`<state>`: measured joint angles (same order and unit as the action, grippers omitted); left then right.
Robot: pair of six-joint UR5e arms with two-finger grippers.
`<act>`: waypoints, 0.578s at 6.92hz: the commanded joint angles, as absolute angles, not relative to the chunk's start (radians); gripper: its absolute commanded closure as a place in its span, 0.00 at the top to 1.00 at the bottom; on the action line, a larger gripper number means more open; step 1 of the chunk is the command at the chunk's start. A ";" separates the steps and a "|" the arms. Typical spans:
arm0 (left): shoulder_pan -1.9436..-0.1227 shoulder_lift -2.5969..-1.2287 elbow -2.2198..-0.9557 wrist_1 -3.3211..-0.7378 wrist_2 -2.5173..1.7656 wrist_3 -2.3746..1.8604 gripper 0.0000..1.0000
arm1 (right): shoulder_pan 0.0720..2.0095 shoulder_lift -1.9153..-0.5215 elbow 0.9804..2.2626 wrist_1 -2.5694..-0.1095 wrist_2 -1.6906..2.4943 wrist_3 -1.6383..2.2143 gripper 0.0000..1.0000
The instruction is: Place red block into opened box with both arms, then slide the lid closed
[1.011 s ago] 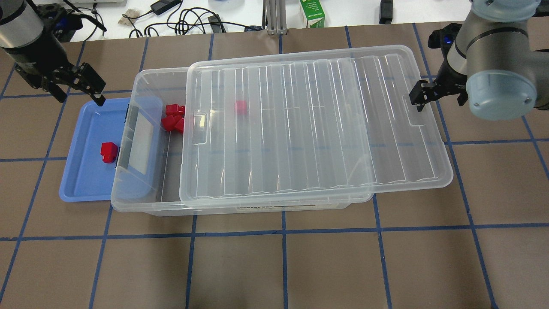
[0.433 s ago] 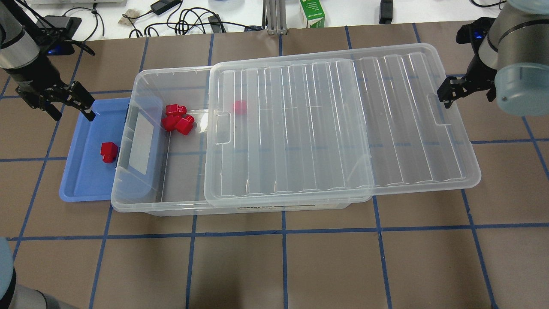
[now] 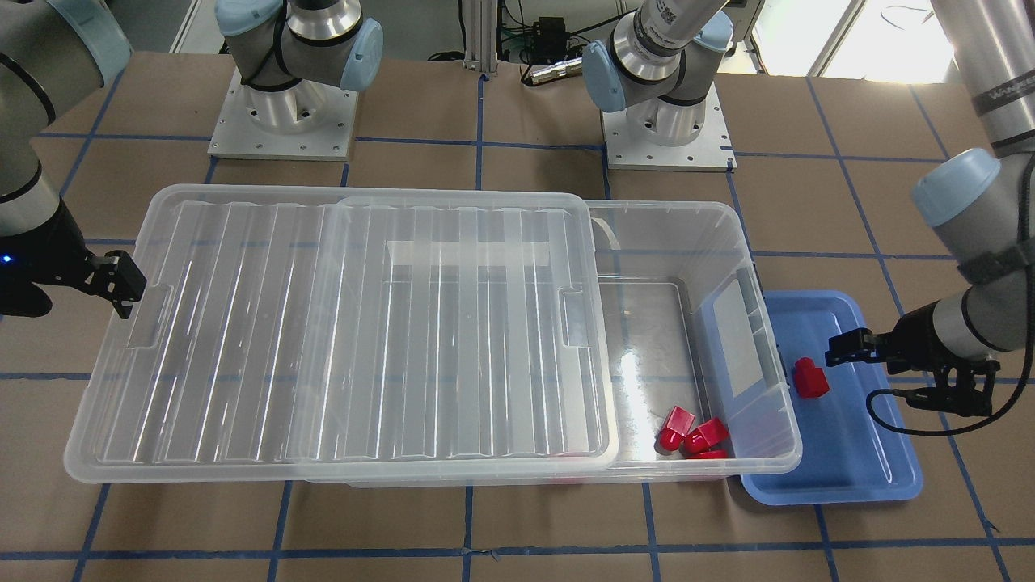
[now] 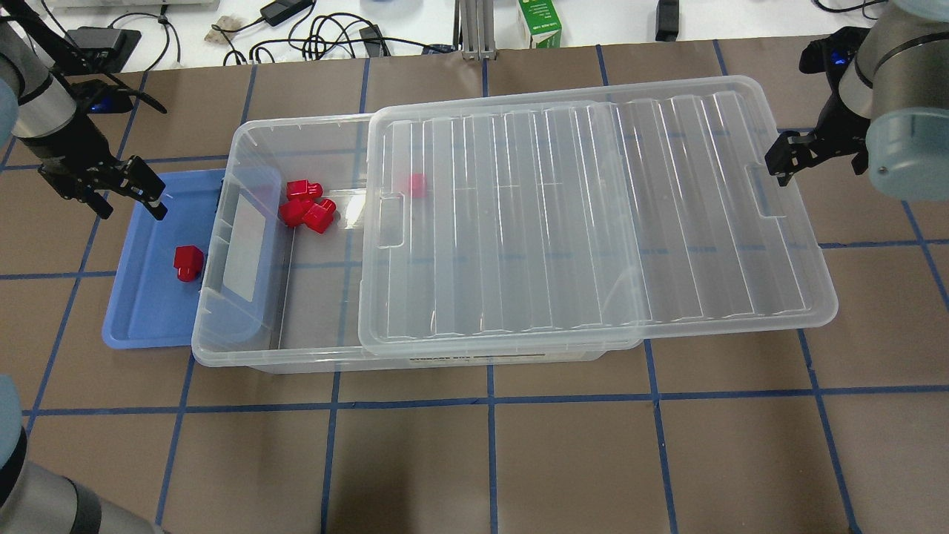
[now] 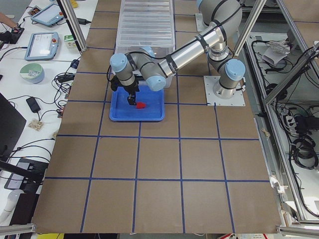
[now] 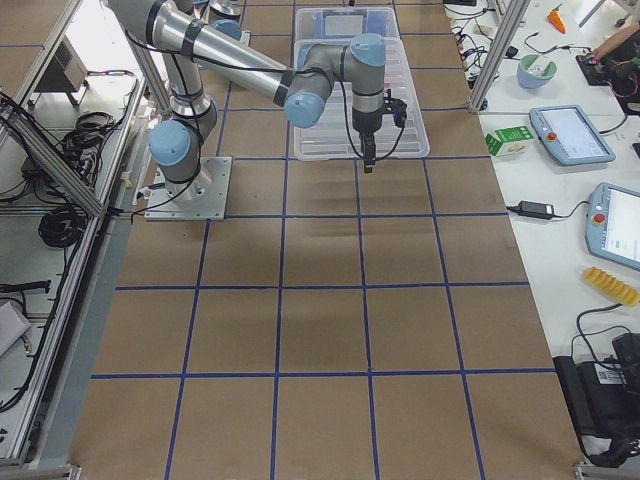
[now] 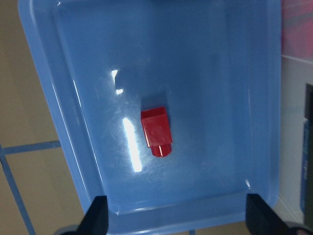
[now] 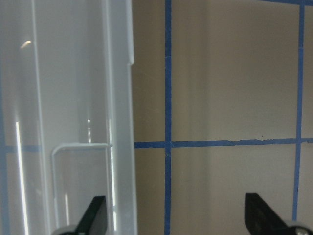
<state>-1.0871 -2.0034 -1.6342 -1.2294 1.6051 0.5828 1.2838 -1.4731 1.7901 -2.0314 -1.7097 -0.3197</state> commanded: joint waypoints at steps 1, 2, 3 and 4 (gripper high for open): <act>-1.080 -2.032 -1.729 -1.100 1.559 0.560 1.00 | 1.325 -1.552 1.729 -1.933 -1.525 -0.272 1.00; -1.080 -2.036 -1.730 -1.098 1.552 0.558 1.00 | 1.382 -1.574 1.651 -1.823 -1.493 -0.155 1.00; -1.080 -2.046 -1.730 -1.091 1.552 0.557 0.97 | 1.472 -1.575 1.569 -1.713 -1.496 -0.067 1.00; -1.080 -2.058 -1.732 -1.072 1.552 0.557 0.93 | 1.553 -1.571 1.492 -1.597 -1.500 -0.007 1.00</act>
<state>-1.0801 -2.0449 -1.7289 -1.0905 1.5544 0.5582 1.4556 -1.5697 1.5861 -1.7342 -1.5045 -0.0939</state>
